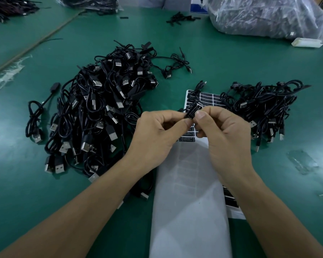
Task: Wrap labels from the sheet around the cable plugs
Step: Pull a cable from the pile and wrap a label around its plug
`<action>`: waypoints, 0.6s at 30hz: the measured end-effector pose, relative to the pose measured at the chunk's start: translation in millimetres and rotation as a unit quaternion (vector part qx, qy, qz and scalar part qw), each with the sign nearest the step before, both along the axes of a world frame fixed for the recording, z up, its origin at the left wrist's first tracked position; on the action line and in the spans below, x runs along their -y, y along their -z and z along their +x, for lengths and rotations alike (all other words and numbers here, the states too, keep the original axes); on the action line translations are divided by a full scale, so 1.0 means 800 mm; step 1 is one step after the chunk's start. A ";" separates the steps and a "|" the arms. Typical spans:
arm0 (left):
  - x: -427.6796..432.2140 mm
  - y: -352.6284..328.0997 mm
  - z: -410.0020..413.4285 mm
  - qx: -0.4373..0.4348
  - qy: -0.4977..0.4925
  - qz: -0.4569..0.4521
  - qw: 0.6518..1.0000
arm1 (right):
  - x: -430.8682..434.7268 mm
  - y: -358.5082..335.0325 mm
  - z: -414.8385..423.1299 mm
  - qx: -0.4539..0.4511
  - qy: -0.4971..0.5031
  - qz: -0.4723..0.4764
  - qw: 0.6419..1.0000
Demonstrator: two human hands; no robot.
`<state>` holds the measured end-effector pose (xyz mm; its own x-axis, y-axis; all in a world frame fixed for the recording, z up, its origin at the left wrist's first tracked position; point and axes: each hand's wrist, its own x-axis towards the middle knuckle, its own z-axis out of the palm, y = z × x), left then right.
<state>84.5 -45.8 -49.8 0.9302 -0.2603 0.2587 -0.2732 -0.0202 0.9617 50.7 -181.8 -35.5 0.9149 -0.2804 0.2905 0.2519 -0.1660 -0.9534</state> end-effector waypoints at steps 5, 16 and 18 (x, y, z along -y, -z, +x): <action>0.001 0.000 0.000 0.004 -0.005 0.007 1.000 | 0.000 0.000 0.000 -0.004 0.003 -0.003 1.000; -0.001 -0.001 -0.001 0.012 -0.009 0.011 1.000 | -0.001 0.000 -0.001 -0.006 0.011 0.000 1.000; 0.000 -0.002 -0.002 0.012 -0.011 0.007 1.000 | -0.001 0.000 -0.002 -0.005 0.012 0.000 1.000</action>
